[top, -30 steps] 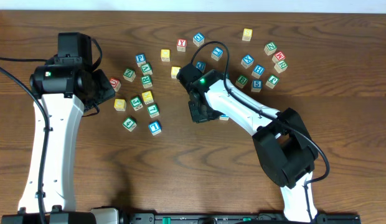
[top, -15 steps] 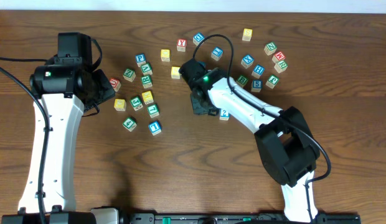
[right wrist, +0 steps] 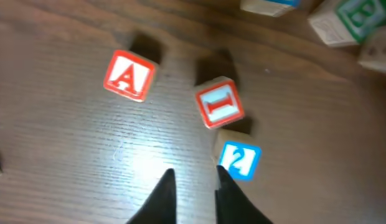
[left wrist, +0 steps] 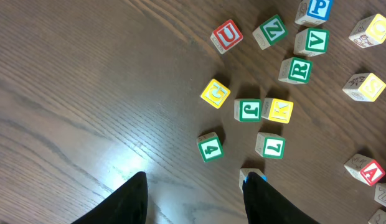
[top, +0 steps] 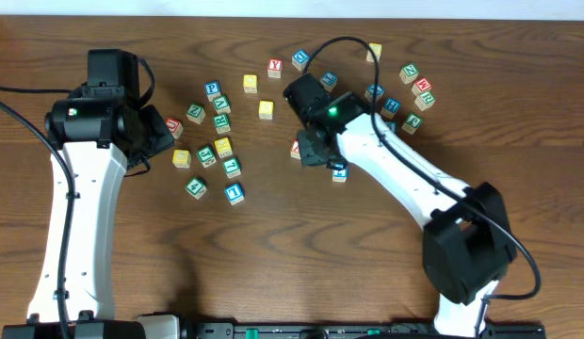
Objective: Spell out AI2
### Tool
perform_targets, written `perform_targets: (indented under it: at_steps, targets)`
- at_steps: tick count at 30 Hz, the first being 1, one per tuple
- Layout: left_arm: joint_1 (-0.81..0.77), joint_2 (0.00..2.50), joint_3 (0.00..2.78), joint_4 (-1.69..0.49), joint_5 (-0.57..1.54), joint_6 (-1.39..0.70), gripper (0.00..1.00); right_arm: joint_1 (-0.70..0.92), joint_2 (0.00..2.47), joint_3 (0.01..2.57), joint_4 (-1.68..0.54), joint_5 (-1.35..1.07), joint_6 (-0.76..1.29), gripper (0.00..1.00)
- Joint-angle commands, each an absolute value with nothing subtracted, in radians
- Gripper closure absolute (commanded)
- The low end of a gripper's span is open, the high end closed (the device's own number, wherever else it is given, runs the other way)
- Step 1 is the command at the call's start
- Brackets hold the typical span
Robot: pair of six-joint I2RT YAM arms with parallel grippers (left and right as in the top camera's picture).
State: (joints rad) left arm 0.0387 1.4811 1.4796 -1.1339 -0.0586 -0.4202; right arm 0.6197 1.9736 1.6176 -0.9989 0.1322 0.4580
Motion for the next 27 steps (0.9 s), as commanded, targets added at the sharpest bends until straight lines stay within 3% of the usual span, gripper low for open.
perform_targets:
  at_steps: [1, 3, 27]
  targets:
    - [0.043, 1.472, 1.483, -1.140, -0.065, -0.411, 0.51, 0.575, 1.996, 1.619, -1.011, 0.178, 0.546, 0.93]
    - [0.043, 1.472, 1.483, -1.139, -0.065, -0.411, 0.51, 0.559, 2.009, 1.619, -1.004, 0.179, 0.567, 0.99]
    - [0.043, 1.472, 1.483, -1.140, -0.065, -0.411, 0.51, 0.541, 2.127, 1.617, -0.972, 0.174, 0.614, 0.99]
